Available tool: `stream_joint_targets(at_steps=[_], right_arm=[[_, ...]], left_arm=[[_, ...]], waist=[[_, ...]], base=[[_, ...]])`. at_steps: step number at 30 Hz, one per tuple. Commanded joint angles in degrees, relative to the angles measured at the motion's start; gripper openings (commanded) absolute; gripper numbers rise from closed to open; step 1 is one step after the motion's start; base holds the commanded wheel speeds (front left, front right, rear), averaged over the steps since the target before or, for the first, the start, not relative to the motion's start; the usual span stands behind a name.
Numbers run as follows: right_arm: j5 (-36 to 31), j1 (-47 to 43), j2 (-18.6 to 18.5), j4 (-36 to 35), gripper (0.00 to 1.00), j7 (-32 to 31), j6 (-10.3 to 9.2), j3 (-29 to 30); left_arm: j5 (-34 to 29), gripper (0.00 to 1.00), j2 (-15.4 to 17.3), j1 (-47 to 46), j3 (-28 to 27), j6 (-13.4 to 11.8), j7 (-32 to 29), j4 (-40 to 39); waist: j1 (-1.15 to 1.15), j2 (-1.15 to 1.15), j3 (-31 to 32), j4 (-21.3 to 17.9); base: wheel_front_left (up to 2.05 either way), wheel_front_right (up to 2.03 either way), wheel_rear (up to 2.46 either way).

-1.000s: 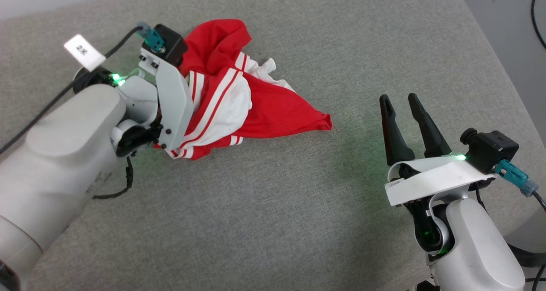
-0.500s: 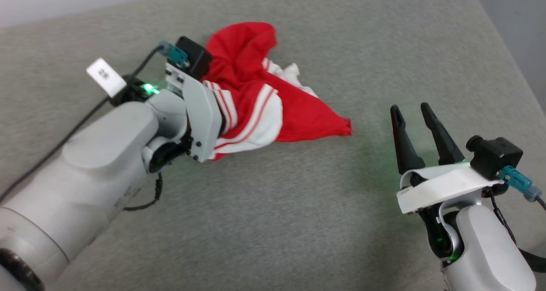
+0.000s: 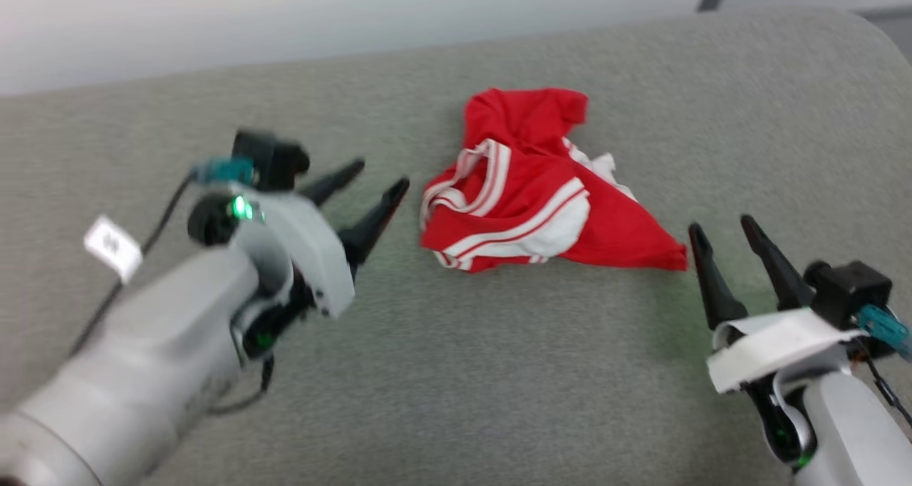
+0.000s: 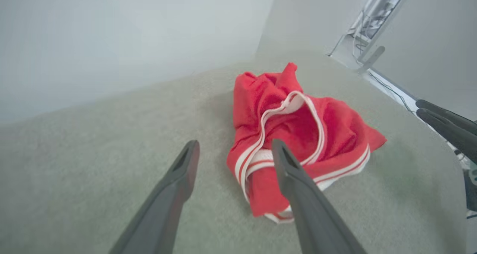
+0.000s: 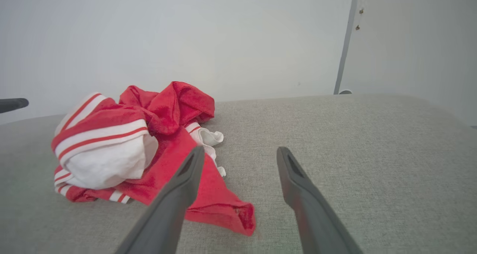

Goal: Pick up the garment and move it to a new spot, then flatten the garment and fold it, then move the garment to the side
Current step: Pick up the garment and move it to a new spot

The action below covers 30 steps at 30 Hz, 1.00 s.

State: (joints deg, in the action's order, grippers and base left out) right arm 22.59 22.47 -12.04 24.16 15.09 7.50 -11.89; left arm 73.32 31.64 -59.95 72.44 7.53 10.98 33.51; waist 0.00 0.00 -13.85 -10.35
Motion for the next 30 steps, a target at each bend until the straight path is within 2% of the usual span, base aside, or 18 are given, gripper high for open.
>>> stream_joint_targets(at_steps=[1, 7, 12, 21, 26, 30], right_arm=[[-0.4, -1.1, -0.7, 0.2, 1.00, 0.1, -0.02, 0.4], [0.4, -4.2, -3.0, -0.3, 1.00, -0.2, -0.02, 2.8], [0.8, -6.6, -3.9, -1.9, 1.00, -0.9, -0.02, 5.5], [0.0, -10.3, -3.8, -3.9, 1.00, -2.3, -0.02, 8.8], [-0.3, -12.9, -4.0, -4.8, 1.00, -2.8, -0.02, 11.4], [-0.6, -14.2, -3.8, -6.0, 1.00, -3.2, -0.02, 13.1]], left_arm=[[1.0, 1.00, -0.4, 2.2, -0.1, -0.1, 1.0, 0.0], [1.7, 1.00, -0.5, 10.5, -3.3, -0.1, 4.1, 1.7], [-2.4, 1.00, -1.4, 18.7, -13.4, -1.0, 4.2, 1.6], [-17.6, 1.00, -2.3, 39.7, -37.8, -6.2, 4.1, -5.4], [-27.5, 1.00, -4.7, 48.7, -50.1, -7.5, 4.1, -11.8], [-35.7, 1.00, -6.7, 53.4, -56.9, -7.3, 4.1, -16.3]], waist=[[0.00, 0.00, 4.6, 5.2], [0.00, 0.00, 5.6, 9.3], [0.00, 0.00, 5.6, 12.2], [0.00, 0.00, 7.0, 13.0], [0.00, 0.00, 8.7, 12.8], [0.00, 0.00, 9.9, 12.5]], base=[[0.00, 0.00, 0.00], [0.00, 0.00, 0.00], [0.00, 0.00, 0.00], [0.00, 0.00, 0.00], [0.00, 0.00, 0.00], [0.00, 0.00, 0.00]])
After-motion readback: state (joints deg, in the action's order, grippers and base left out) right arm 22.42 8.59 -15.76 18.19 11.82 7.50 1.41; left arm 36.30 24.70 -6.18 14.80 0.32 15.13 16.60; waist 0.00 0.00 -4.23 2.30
